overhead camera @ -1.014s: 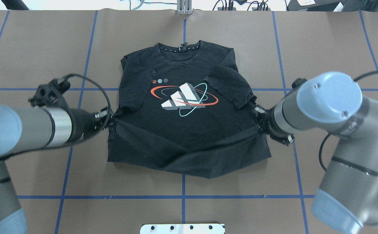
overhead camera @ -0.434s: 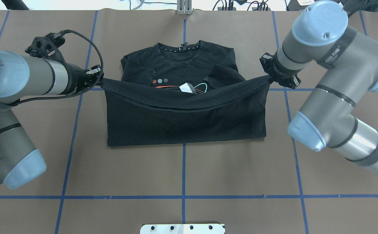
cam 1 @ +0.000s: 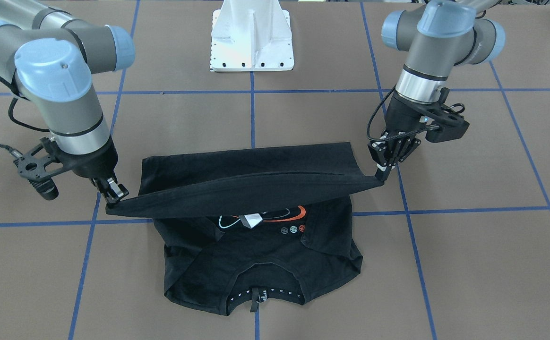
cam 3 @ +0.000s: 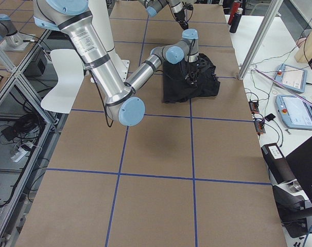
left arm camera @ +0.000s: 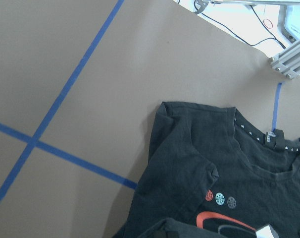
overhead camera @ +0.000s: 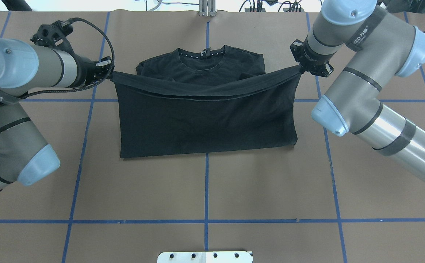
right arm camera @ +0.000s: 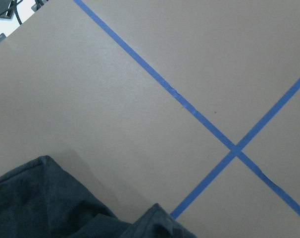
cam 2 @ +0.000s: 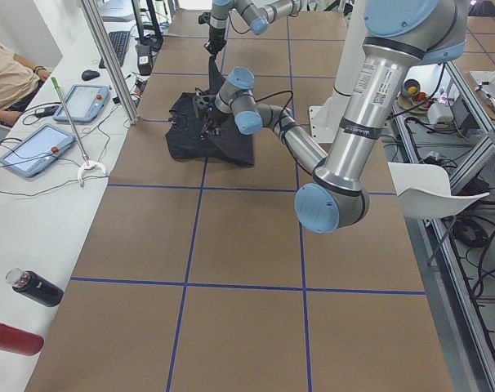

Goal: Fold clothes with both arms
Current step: 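Lift the hem with both grippers and fold it toward the collar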

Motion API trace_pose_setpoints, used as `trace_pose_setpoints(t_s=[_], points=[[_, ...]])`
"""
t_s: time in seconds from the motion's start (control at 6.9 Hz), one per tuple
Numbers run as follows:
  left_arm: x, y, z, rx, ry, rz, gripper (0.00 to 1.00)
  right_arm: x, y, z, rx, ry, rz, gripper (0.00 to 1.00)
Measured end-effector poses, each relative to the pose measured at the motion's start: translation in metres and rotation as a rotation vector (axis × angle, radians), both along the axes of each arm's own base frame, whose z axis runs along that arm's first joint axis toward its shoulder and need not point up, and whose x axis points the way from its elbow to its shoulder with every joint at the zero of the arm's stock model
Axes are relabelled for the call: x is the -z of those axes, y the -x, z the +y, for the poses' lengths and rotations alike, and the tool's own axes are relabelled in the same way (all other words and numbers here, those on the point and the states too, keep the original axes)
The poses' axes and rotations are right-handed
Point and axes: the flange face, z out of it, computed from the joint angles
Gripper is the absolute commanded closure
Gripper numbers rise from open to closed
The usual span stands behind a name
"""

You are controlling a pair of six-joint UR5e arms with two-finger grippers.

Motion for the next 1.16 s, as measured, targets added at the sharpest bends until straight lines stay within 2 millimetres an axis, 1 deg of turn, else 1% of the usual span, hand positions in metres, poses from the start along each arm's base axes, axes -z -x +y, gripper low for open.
trace_pose_setpoints(t_s=[0.29,0.58,0.72,0.87,1.16], points=[[-0.003,0.014,-0.011,-0.004,-0.008,-0.010,1.00,0.005,0.000,-0.017,-0.010,-0.004,-0.006,1.00],[-0.009,0.020,-0.024,0.008,-0.007,-0.025,1.00,0.010,0.005,-0.034,-0.013,0.000,0.000,1.00],[-0.012,0.016,-0.035,0.015,0.001,-0.035,1.00,0.011,0.012,-0.046,-0.013,0.003,0.006,1.00],[-0.016,0.006,-0.050,0.020,0.012,-0.047,1.00,0.007,0.020,-0.056,-0.014,0.000,0.005,1.00],[-0.038,-0.015,-0.077,0.027,0.019,-0.052,1.00,-0.005,0.043,-0.080,-0.015,0.004,0.013,1.00]])
